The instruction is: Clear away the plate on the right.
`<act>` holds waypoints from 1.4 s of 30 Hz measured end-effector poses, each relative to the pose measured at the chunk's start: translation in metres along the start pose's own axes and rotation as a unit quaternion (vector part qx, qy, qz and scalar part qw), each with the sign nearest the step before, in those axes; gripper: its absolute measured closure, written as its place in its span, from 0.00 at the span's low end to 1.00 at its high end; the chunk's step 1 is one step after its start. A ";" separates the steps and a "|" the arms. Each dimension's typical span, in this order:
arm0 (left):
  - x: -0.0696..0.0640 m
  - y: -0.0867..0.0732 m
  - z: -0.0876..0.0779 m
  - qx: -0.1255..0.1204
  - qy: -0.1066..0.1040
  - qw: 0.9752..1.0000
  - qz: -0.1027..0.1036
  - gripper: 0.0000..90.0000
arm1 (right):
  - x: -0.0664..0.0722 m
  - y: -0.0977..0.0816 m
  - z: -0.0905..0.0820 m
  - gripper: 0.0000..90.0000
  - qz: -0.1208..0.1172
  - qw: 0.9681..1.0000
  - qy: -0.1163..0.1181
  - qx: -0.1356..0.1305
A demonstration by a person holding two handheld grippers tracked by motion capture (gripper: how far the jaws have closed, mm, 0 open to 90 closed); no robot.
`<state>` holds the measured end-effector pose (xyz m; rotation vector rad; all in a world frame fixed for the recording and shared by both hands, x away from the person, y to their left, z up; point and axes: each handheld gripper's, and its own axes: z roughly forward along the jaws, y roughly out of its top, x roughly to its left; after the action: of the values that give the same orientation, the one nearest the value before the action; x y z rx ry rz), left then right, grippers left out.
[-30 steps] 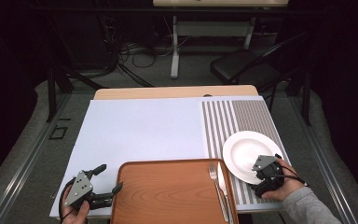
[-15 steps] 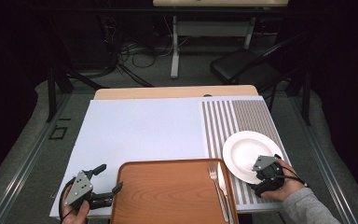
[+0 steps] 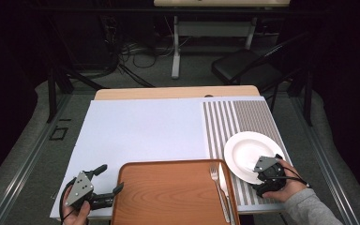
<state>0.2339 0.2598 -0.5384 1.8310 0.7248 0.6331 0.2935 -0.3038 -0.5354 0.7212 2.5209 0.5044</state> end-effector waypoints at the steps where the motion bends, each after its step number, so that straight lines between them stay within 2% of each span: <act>1: 0.000 0.000 0.000 -0.001 0.000 1.000 0.001 0.17 | 0.000 0.000 -0.001 0.06 0.000 1.000 0.000 -0.005; 2: 0.000 0.000 0.000 -0.001 0.000 1.000 0.002 0.17 | 0.000 0.001 -0.002 0.07 0.004 1.000 0.000 -0.002; 5: 0.001 0.000 0.000 -0.002 0.001 1.000 -0.002 0.17 | -0.002 0.003 -0.005 0.09 -0.003 1.000 -0.003 -0.009; 10: 0.000 0.000 0.000 -0.001 0.000 1.000 0.002 0.17 | -0.004 0.008 -0.011 0.15 -0.008 1.000 0.005 -0.003; 13: 0.000 0.000 0.000 -0.001 0.001 1.000 0.001 0.17 | -0.006 0.012 -0.014 0.16 -0.017 1.000 -0.001 -0.001; 19: 0.001 0.000 -0.001 -0.002 0.001 1.000 0.000 0.17 | -0.009 0.020 -0.022 0.21 -0.016 1.000 -0.008 -0.008; 22: 0.000 0.000 -0.001 -0.003 0.002 1.000 -0.001 0.17 | -0.010 0.024 -0.024 0.24 -0.027 1.000 -0.009 -0.008; 24: 0.001 0.000 -0.001 -0.003 0.002 1.000 -0.002 0.17 | -0.011 0.026 -0.025 0.28 -0.024 1.000 -0.006 -0.008; 30: 0.000 0.000 -0.001 -0.003 0.001 1.000 -0.002 0.17 | -0.012 0.032 -0.031 0.38 -0.035 0.999 -0.008 -0.004; 32: 0.000 0.000 -0.001 -0.003 0.001 1.000 -0.002 0.17 | -0.011 0.032 -0.033 0.40 -0.032 0.999 -0.015 -0.001; 34: 0.001 0.000 -0.001 -0.003 0.002 1.000 -0.002 0.17 | -0.012 0.034 -0.033 0.41 -0.041 0.999 -0.016 0.000; 35: 0.001 0.000 -0.001 -0.003 0.002 1.000 -0.003 0.17 | -0.013 0.035 -0.036 0.43 -0.044 0.999 -0.013 0.020; 36: 0.001 0.000 -0.001 -0.003 0.001 1.000 -0.003 0.17 | -0.013 0.036 -0.037 0.45 -0.047 0.998 -0.013 0.025; 37: 0.001 0.000 -0.001 -0.003 0.002 1.000 -0.002 0.17 | -0.013 0.035 -0.034 0.49 -0.047 0.999 -0.015 0.005; 38: 0.001 0.000 -0.001 -0.002 0.002 1.000 -0.002 0.17 | -0.012 0.036 -0.035 0.52 -0.042 0.999 -0.011 0.008; 39: 0.001 0.000 -0.001 -0.003 0.002 1.000 -0.003 0.17 | -0.013 0.036 -0.034 0.54 -0.048 0.999 -0.010 0.009; 41: 0.001 0.000 -0.001 -0.003 0.002 1.000 -0.005 0.17 | -0.014 0.035 -0.032 0.61 -0.047 0.998 -0.018 0.023; 42: 0.001 0.000 -0.001 -0.003 0.002 1.000 -0.005 0.17 | -0.016 0.033 -0.030 0.61 -0.053 0.998 -0.024 0.033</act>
<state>0.2337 0.2609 -0.5384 1.8202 0.7328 0.6326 0.3026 -0.2927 -0.4902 0.6126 2.5243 0.3659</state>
